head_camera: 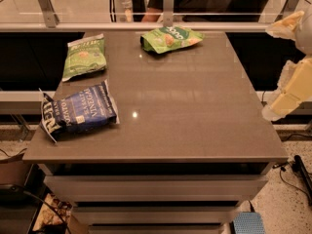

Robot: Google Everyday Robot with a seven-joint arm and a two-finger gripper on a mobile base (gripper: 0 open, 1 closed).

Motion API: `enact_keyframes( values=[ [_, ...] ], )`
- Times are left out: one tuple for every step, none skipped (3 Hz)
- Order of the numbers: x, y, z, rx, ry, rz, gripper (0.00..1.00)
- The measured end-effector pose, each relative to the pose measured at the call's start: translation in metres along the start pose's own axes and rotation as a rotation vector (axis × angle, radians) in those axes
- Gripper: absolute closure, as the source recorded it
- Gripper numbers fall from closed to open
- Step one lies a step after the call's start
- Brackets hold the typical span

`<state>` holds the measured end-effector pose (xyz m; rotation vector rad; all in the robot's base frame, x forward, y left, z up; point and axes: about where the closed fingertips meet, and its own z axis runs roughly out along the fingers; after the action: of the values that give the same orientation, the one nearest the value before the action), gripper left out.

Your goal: Move blue chip bag near green rice chip bag

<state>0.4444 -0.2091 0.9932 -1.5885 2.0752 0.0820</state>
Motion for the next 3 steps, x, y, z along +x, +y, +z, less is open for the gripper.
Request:
enact_keyframes(
  values=[
    [-0.009,0.0,0.01,-0.005,-0.146,0.057,0.0],
    [-0.022,0.005,0.026,0.01,-0.24,0.098,0.0],
    [-0.033,0.012,0.053,-0.003,-0.285,0.121,0.0]
  ],
)
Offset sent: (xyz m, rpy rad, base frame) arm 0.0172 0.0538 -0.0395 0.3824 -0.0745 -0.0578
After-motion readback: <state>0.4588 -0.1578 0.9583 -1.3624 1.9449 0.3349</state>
